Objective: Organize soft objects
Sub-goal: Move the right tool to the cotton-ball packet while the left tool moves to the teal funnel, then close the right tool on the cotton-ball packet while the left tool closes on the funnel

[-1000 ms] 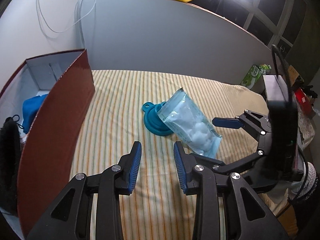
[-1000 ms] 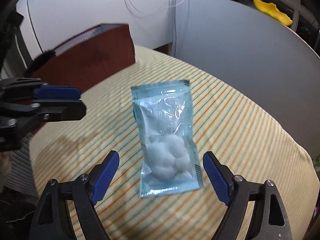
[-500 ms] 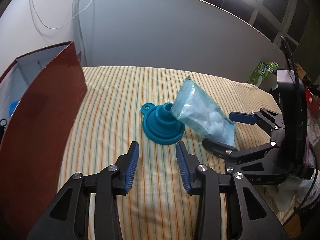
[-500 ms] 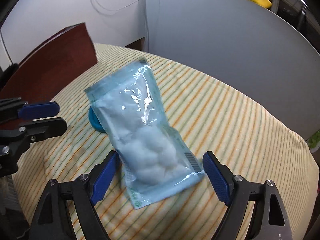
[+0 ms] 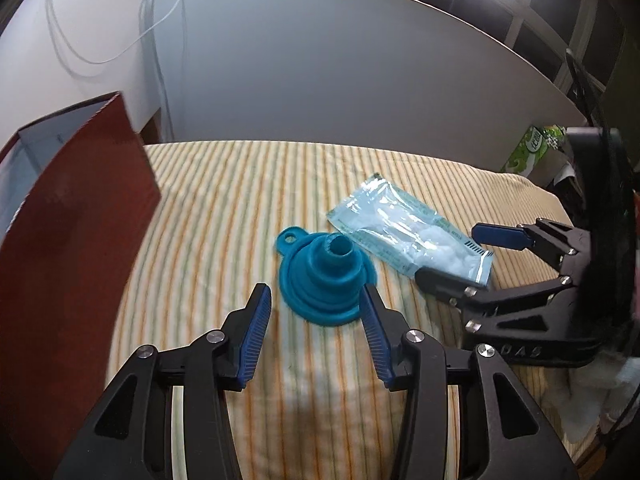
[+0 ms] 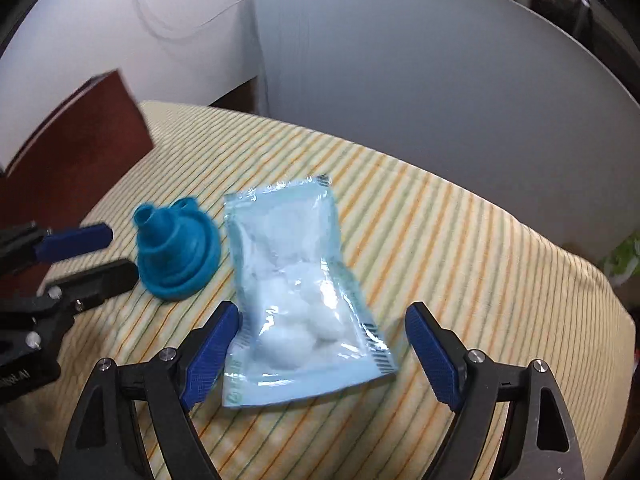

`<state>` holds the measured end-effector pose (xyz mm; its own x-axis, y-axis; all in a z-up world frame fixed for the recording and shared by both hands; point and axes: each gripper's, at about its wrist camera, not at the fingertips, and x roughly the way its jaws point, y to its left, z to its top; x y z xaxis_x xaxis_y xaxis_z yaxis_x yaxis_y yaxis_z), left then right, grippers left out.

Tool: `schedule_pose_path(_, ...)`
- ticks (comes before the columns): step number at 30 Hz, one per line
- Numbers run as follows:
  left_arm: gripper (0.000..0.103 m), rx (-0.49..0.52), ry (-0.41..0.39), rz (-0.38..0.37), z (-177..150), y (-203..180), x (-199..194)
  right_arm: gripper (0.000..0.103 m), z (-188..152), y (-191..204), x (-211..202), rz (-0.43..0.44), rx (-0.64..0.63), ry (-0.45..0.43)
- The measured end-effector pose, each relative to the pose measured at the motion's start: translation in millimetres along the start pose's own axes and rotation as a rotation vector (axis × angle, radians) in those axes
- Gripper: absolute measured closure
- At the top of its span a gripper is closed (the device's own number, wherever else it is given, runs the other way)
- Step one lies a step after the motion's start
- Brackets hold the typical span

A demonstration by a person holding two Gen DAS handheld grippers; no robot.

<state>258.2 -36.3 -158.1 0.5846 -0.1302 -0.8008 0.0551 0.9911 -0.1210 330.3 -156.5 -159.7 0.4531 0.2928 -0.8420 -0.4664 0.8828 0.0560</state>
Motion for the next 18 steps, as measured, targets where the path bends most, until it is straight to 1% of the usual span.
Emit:
schedule_pose_path(2, 0.059, 0.002, -0.007, 0.006, 3, -2, 3, 0.034, 1, -7, -3, 0.001, 0.015, 0.006)
schedule_pose_path(3, 0.059, -0.001, -0.006, 0.005, 5, -3, 6, 0.036, 1, -10, -5, -0.001, 0.022, 0.01)
schedule_pose_path(5, 0.059, 0.0, -0.006, 0.011, 8, -5, 10, 0.036, 2, -14, -7, 0.029, 0.028, 0.015)
schedule_pose_path(7, 0.059, 0.006, -0.016, 0.024, 9, -8, 13, 0.036, 3, -16, -9, 0.041, 0.022, 0.019)
schedule_pose_path(11, 0.059, 0.021, -0.027, 0.042, 13, -12, 18, 0.036, 6, -12, -9, 0.06, -0.027, 0.022)
schedule_pose_path(14, 0.058, 0.032, -0.037, 0.047, 13, -13, 23, 0.035, 9, -2, -5, 0.039, -0.075, 0.032)
schedule_pose_path(16, 0.057, 0.038, -0.042, 0.046, 12, -13, 23, 0.035, 10, -1, -3, 0.034, -0.078, 0.035)
schedule_pose_path(18, 0.058, 0.04, -0.046, 0.038, 12, -12, 24, 0.035, 11, 1, -3, 0.019, -0.092, 0.04)
